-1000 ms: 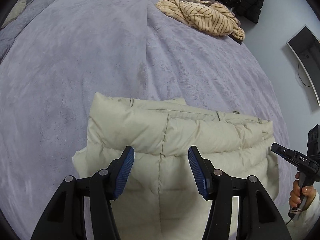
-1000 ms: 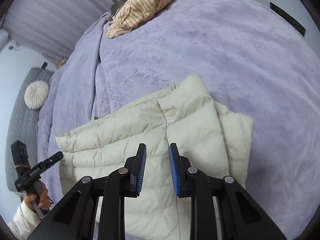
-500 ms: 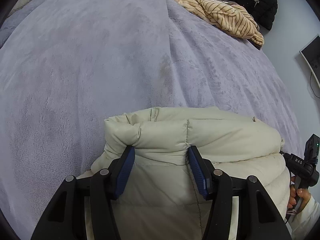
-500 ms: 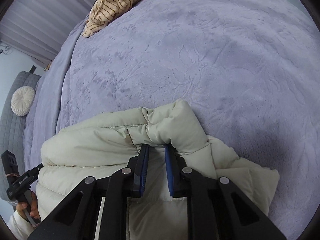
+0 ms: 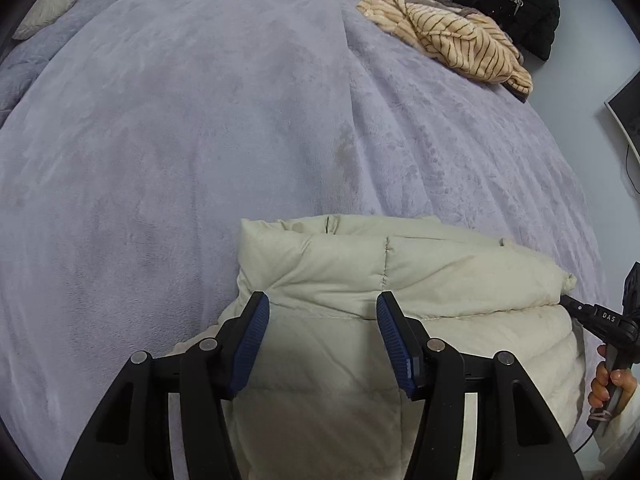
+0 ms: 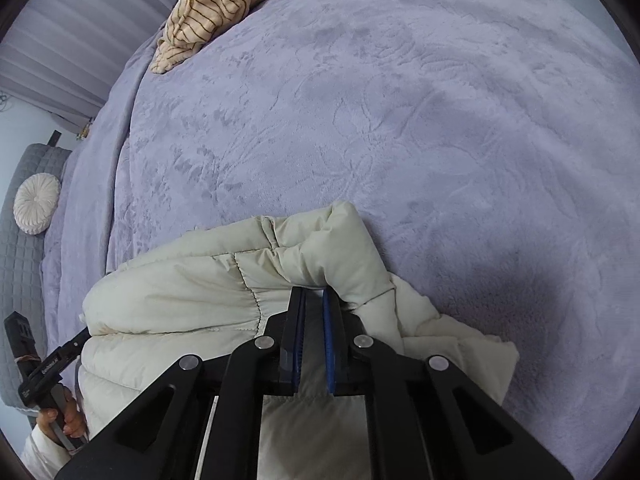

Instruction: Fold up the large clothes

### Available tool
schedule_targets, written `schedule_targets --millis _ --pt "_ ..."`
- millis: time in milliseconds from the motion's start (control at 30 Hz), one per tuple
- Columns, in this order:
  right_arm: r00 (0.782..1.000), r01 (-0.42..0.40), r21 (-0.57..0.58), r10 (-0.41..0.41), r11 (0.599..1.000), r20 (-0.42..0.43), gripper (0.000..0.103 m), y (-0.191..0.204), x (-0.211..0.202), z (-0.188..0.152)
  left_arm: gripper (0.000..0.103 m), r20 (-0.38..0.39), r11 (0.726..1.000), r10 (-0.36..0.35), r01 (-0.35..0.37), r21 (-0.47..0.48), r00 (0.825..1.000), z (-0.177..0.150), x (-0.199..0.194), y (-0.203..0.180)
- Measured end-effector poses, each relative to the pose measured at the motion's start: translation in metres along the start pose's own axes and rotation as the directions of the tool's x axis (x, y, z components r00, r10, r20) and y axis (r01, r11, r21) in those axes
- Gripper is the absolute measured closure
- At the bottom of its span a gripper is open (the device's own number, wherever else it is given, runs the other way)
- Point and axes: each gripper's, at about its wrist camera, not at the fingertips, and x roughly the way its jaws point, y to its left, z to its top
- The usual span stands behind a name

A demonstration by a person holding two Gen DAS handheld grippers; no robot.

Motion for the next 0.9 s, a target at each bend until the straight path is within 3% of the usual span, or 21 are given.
schedule_targets --millis 67,200,333,533,600,633,667,733,767,833,867,900 --pt "1.000 0.025 -0.032 -0.024 0.999 0.013 0.090 0.011 -0.018 -0.003 0.045 0.025 1.000 -0.002 0.001 0.022 1.000 -0.001 -0.020 -0.004" --pt "1.000 -0.007 -0.092 0.009 0.996 0.021 0.090 0.037 -0.048 -0.020 0.045 0.033 0.999 0.020 -0.022 0.033 0.999 -0.011 -0.046 -0.004" --pt "0.999 -0.053 -0.099 0.052 0.994 -0.013 0.090 0.059 -0.061 -0.047 0.045 -0.031 0.998 0.004 -0.006 -0.067 1.000 -0.027 -0.055 0.022" --pt "0.991 -0.110 -0.069 0.104 0.992 -0.079 0.090 0.082 -0.060 -0.087 0.045 -0.096 0.993 -0.010 -0.001 -0.115 0.995 -0.053 -0.063 0.046" --pt "0.989 -0.119 -0.073 0.112 0.990 -0.093 0.090 0.091 -0.057 -0.096 0.032 -0.105 0.993 0.000 -0.013 -0.121 0.994 -0.060 -0.066 0.049" --pt "0.989 -0.123 -0.075 0.115 0.990 -0.096 0.090 0.096 -0.056 -0.099 0.009 -0.098 0.992 0.015 -0.027 -0.121 0.995 -0.063 -0.068 0.049" --pt "0.988 -0.126 -0.075 0.119 0.989 -0.100 0.090 0.101 -0.056 -0.102 0.000 -0.088 0.992 0.030 -0.041 -0.118 0.996 -0.065 -0.070 0.050" --pt "0.987 -0.131 -0.074 0.122 0.989 -0.109 0.090 0.109 -0.055 -0.104 0.000 -0.087 0.992 0.037 -0.047 -0.116 0.996 -0.069 -0.072 0.051" --pt "0.986 -0.130 -0.075 0.121 0.989 -0.112 0.085 0.113 -0.055 -0.105 0.000 -0.095 0.991 0.032 -0.043 -0.123 0.995 -0.070 -0.070 0.054" --pt "0.987 -0.123 -0.079 0.113 0.989 -0.116 0.057 0.118 -0.055 -0.107 0.000 -0.124 0.990 0.032 -0.049 -0.131 0.992 -0.072 -0.064 0.057" --pt "0.988 -0.115 -0.082 0.105 0.990 -0.114 0.034 0.121 -0.055 -0.108 0.000 -0.136 0.990 0.039 -0.056 -0.128 0.990 -0.073 -0.061 0.058" --pt "0.990 -0.106 -0.085 0.096 0.991 -0.107 0.030 0.123 -0.056 -0.109 0.000 -0.140 0.990 0.040 -0.058 -0.125 0.989 -0.074 -0.060 0.058"
